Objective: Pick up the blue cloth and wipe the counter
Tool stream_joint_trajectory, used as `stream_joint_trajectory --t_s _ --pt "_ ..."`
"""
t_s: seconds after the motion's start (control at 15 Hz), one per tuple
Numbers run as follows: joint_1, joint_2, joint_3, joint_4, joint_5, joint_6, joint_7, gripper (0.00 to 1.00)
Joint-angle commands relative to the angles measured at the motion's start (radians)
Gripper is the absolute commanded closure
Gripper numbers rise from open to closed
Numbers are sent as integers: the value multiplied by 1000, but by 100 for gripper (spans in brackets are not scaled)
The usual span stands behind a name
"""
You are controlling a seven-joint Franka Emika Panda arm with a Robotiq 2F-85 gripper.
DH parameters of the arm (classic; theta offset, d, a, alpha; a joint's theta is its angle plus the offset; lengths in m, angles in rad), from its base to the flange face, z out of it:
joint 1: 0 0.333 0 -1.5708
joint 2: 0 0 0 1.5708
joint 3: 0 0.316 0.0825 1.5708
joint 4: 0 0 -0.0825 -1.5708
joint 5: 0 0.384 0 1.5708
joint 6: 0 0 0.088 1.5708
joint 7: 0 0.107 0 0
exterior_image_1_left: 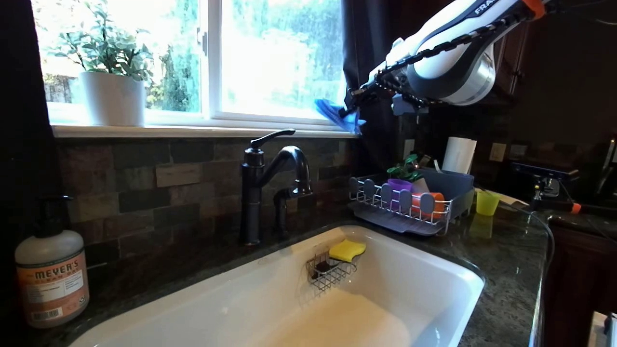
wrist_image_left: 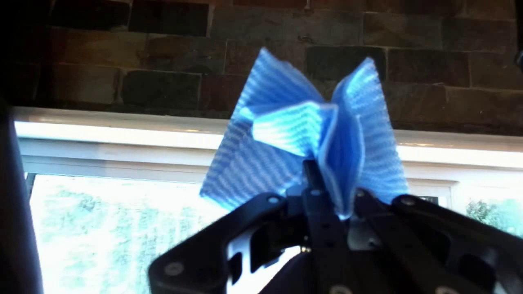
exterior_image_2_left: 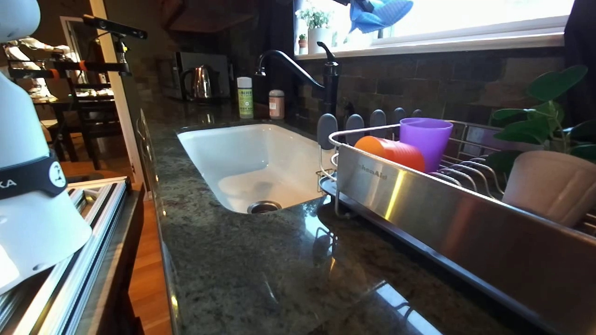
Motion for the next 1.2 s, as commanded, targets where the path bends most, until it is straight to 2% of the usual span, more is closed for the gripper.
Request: stream_joint_trajectory --t_s 0.0,0.07,0.13,0.2,0.33,0.47,0.67,0.87,0.93,1.0,1.13 --pt "-5 0 -1 -2 0 0 0 94" --pt "-11 0 -3 -3 0 0 -1 94" --pt "-15 0 -5 -4 0 0 -1 99" --pt "25 26 -27 26 0 14 15 99" --pt "88 89 -75 107 -62 12 46 99" --pt "104 161 -90 203 -63 -4 19 99" --pt "139 280 -137 354 -121 -59 44 99" --pt "160 389 -159 502 -141 -115 43 99" --pt "121 420 -112 541 -112 -123 10 99" --pt "122 443 -112 578 -110 -143 12 99" --pt "141 477 -140 633 -113 -195 28 99"
